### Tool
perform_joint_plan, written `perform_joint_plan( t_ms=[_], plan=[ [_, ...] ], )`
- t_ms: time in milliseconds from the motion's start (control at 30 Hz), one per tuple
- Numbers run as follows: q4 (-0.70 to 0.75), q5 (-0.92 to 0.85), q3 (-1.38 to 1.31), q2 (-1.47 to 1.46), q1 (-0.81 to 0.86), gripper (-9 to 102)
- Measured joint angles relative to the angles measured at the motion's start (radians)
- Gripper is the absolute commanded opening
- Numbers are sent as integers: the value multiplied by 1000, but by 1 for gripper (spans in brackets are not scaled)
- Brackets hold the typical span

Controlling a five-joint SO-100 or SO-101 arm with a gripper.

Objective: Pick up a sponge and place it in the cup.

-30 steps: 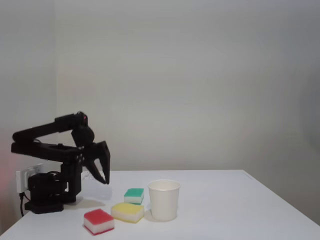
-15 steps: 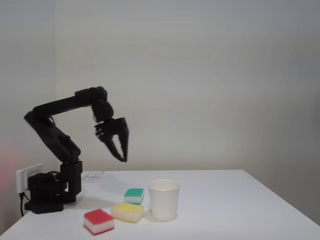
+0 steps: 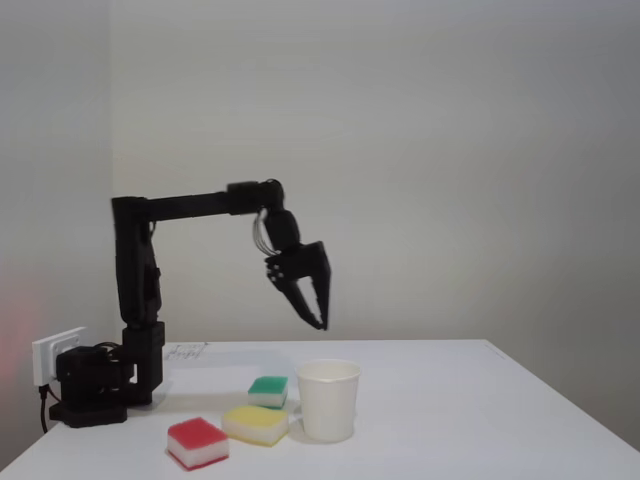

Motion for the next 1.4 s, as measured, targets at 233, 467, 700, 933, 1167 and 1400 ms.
perform_joint_plan(
  t_ms=[233,467,700,933,1167,1400],
  plan=[
    [-107,74,-29,-130,-78,3],
    [-152,153,-12,-156,-141,4],
    [-218,153,121,-132,-166,6],
    [-233,127,158,-115,-137,13],
    [-247,89,158,-115,-110,30],
    [-316,66,176,-117,-103,33]
  ],
)
